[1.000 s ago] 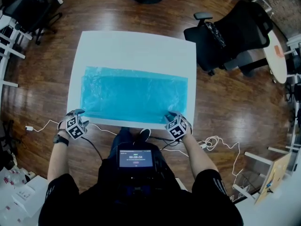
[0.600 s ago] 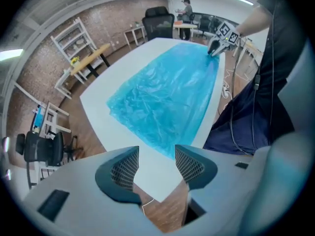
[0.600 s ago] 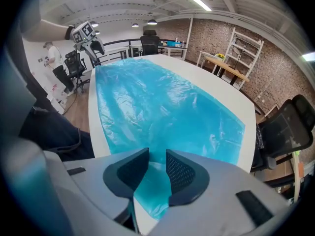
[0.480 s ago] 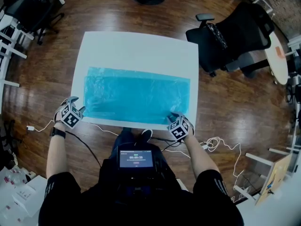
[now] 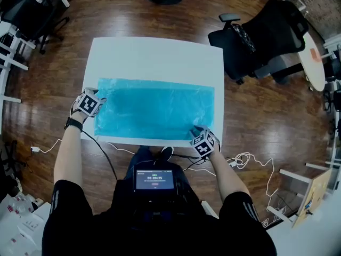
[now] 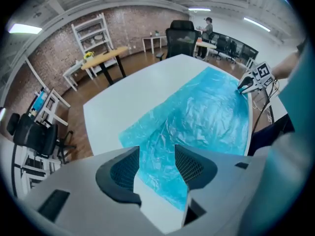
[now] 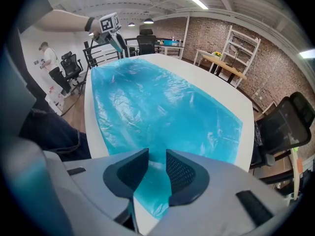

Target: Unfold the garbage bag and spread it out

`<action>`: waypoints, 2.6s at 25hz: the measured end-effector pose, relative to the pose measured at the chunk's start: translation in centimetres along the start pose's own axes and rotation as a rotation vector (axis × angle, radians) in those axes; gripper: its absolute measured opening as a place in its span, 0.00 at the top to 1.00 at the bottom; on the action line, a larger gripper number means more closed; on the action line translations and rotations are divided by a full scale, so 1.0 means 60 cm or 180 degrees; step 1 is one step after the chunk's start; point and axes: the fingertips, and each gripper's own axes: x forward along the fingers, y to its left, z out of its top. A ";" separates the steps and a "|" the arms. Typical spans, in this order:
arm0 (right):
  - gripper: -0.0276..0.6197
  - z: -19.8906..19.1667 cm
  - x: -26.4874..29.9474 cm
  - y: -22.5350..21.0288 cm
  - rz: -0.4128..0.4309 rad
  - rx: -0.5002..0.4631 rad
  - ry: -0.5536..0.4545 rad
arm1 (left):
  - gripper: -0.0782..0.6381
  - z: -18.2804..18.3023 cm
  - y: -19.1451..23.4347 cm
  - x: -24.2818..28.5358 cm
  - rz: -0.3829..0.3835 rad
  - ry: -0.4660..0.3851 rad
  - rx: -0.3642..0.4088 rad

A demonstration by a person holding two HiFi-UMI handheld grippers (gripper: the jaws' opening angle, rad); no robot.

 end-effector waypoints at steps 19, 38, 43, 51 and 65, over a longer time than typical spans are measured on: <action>0.71 0.111 -0.065 -0.179 -0.0344 0.0899 -0.0481 | 0.60 -0.011 0.012 0.121 -0.0148 0.0548 0.0410; 0.68 0.068 0.062 -0.254 -0.0138 0.1504 0.0060 | 0.67 -0.004 -0.005 0.131 -0.0499 0.0456 0.0356; 0.82 0.071 0.066 -0.243 -0.0153 0.1417 0.0047 | 0.73 0.003 -0.012 0.134 -0.0548 0.0323 0.0403; 0.92 0.086 0.073 -0.250 -0.0238 0.1543 -0.0026 | 0.80 0.029 0.000 0.142 -0.0542 0.0178 0.0512; 0.93 0.184 0.062 -0.342 -0.0530 0.1403 -0.0335 | 0.81 0.120 0.074 0.148 -0.0246 0.0024 0.0542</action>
